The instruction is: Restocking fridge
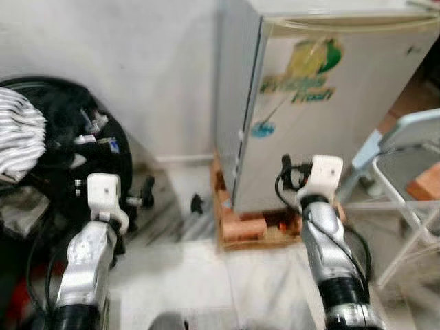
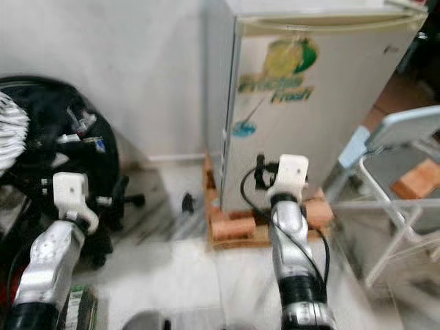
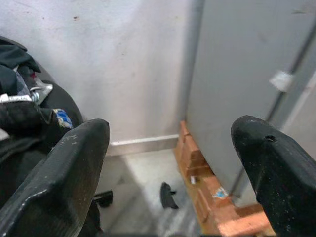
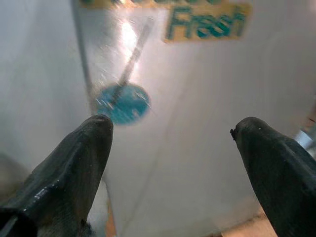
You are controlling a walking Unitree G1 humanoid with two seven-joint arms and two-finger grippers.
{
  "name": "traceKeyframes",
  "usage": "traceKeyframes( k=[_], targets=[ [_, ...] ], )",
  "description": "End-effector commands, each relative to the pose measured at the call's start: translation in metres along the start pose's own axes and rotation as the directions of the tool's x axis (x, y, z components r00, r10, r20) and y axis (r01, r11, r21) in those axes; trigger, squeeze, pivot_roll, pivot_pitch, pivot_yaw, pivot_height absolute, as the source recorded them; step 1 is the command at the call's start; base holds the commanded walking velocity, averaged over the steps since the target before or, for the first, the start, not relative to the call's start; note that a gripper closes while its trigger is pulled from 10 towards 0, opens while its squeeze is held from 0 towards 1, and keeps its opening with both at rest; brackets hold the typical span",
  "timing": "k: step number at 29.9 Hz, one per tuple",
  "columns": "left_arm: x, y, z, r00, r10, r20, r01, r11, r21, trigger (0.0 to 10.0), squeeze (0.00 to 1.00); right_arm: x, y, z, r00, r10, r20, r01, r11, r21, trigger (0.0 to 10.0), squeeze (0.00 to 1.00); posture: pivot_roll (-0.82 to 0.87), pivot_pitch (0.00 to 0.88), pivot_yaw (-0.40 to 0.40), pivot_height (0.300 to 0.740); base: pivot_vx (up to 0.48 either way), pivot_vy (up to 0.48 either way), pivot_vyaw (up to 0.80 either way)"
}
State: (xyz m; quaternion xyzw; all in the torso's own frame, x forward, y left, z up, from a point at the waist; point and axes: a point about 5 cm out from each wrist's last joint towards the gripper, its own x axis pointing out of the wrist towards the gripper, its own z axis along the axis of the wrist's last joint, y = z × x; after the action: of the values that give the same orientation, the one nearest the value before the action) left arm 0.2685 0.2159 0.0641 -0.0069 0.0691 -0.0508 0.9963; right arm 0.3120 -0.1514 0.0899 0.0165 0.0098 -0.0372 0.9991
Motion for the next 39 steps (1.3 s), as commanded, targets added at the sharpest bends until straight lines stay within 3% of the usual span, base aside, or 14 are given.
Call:
traceKeyframes(
  k=[1, 15, 24, 30, 39],
  targets=[
    [0.0, 0.005, 0.0, 1.0, 0.028, -0.012, -0.028, 1.0, -0.006, 10.0, 0.0, -0.003, 0.002, -0.002, 1.0, 0.002, 0.001, -0.002, 1.0, 0.0, 10.0, 0.0, 0.11, 0.0, 0.005, 0.74, 0.0, 0.0, -0.8],
    [0.002, 0.006, 0.0, 0.999, 0.034, -0.024, -0.034, 0.999, 0.017, 10.0, 0.0, -0.003, 0.0, -0.003, 1.0, -0.009, 0.008, 0.009, 1.0, 0.004, 10.0, 0.0, 0.11, 0.0, 0.01, 0.74, 0.0, 0.0, -0.63],
    [0.001, -0.003, -0.006, 0.998, -0.007, -0.062, 0.01, 0.999, 0.048, 10.0, 0.0, -0.007, -0.014, 0.0, 0.998, -0.055, 0.035, 0.056, 0.998, -0.015, 10.0, 0.0, 0.1, 0.0, 0.041, 0.74, 0.0, 0.0, 0.0],
    [0.006, -0.001, -0.003, 0.999, -0.02, -0.044, 0.023, 0.997, 0.07, 10.0, 0.0, -0.012, -0.022, -0.003, 0.998, -0.057, 0.02, 0.058, 0.997, -0.042, 10.0, 0.0, 0.08, 0.0, 0.037, 0.74, 0.0, 0.387, -0.61],
    [0.003, 0.002, -0.005, 0.998, -0.009, -0.057, 0.012, 0.998, 0.065, 10.0, 0.0, -0.01, -0.02, 0.0, 0.999, -0.036, 0.025, 0.036, 0.999, -0.022, 10.0, 0.0, 0.09, 0.0, 0.033, 0.74, 0.0, 0.47, -0.74]
  ],
)
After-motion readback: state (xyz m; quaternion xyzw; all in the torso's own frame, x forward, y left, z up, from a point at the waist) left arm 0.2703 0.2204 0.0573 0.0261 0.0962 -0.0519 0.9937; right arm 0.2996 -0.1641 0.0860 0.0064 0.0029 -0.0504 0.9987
